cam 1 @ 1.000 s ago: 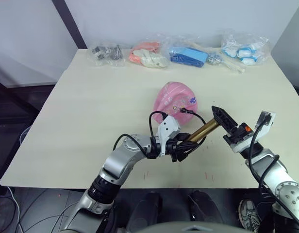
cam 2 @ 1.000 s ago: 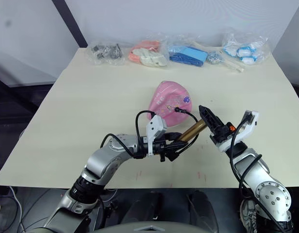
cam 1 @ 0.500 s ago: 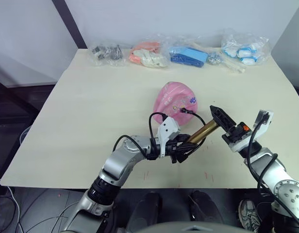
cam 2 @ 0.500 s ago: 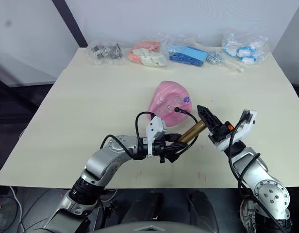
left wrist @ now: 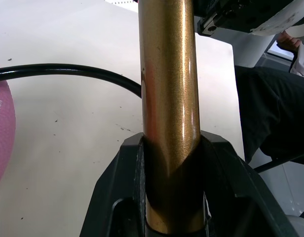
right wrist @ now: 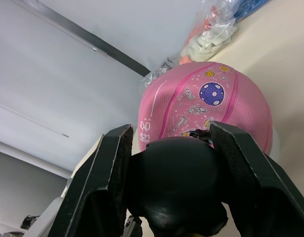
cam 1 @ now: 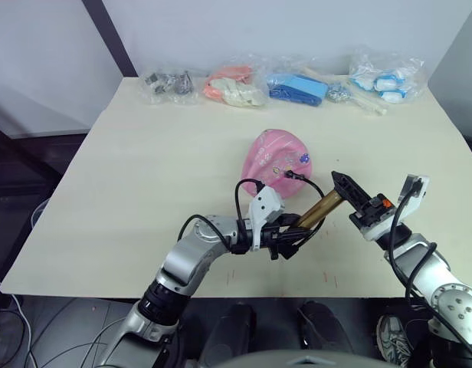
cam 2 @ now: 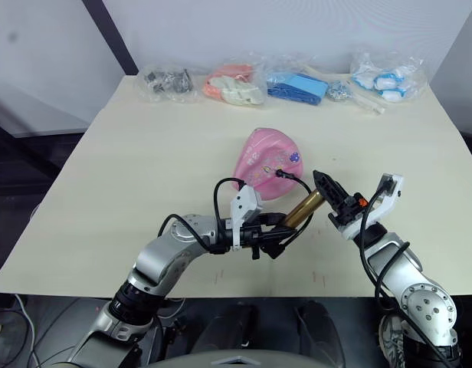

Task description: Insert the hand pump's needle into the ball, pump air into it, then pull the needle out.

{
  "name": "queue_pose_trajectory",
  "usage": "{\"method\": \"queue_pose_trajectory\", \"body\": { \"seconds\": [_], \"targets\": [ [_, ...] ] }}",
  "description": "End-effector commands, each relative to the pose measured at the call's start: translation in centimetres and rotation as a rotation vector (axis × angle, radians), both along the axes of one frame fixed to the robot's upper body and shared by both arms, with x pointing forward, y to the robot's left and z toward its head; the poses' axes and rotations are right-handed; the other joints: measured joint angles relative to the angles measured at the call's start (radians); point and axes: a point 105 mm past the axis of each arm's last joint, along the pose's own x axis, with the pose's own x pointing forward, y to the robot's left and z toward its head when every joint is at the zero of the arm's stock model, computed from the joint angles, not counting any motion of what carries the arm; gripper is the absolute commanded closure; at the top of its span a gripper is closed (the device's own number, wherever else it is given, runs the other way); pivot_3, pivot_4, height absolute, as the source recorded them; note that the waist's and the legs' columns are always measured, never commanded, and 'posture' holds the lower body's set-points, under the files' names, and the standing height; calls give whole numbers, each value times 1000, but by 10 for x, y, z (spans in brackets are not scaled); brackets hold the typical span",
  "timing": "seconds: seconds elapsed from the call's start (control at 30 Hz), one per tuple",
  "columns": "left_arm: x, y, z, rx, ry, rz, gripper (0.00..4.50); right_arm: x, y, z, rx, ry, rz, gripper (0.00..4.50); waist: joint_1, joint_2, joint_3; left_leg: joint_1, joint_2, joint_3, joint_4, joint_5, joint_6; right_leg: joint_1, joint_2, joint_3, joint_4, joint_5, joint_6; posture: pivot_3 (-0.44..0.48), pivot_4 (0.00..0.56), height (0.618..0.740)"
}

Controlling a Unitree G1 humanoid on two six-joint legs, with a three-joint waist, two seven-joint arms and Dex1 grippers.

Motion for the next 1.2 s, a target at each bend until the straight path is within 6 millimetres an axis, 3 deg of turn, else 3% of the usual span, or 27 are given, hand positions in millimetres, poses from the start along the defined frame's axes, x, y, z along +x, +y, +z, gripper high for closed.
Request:
{"method": "queue_pose_trajectory", "body": {
  "seconds": [0.03,0.17,0.2,0.27,0.4,0.43,0.6,0.87,1.2],
  "targets": [
    [-1,-2,6,-9,-33,-16,3443,-5,6,15,-1,-74,35,2555,0,0,0,0,0,0,0,0,0,0,0,0,0,0,0,0,150,736],
    [2,1,4,0,-34,-7,3443,-5,9,15,-34,-91,45,2555,0,0,0,0,0,0,0,0,0,0,0,0,0,0,0,0,150,736],
    [3,2,4,-1,-33,-4,2643,-5,11,14,-53,-99,51,2555,0,0,0,0,0,0,0,0,0,0,0,0,0,0,0,0,150,736],
    [4,2,5,-20,-15,0,2254,-4,13,13,-96,-116,42,2555,0,0,0,0,0,0,0,0,0,0,0,0,0,0,0,0,150,736],
    [7,6,7,-32,-10,7,228,-2,14,14,-127,-141,33,2555,0,0,0,0,0,0,0,0,0,0,0,0,0,0,0,0,150,736],
    [9,8,9,-36,-12,6,97,-3,14,15,-130,-149,39,2555,0,0,0,0,0,0,0,0,0,0,0,0,0,0,0,0,150,736],
    [2,17,24,-104,-6,-52,97,-4,15,24,-216,-220,52,2555,-1,0,0,0,0,0,0,0,0,0,0,0,0,0,0,0,150,736],
    [4,39,10,-1,-24,-83,97,-13,30,45,-348,-337,170,2555,0,0,0,-1,0,0,-1,0,0,-2,0,0,0,0,0,0,150,736],
    [5,37,-9,106,-32,-216,97,-19,48,65,-420,-403,310,2555,0,0,1,-2,0,0,-1,0,0,-3,0,-1,-1,0,0,0,150,736]
  ]
}}
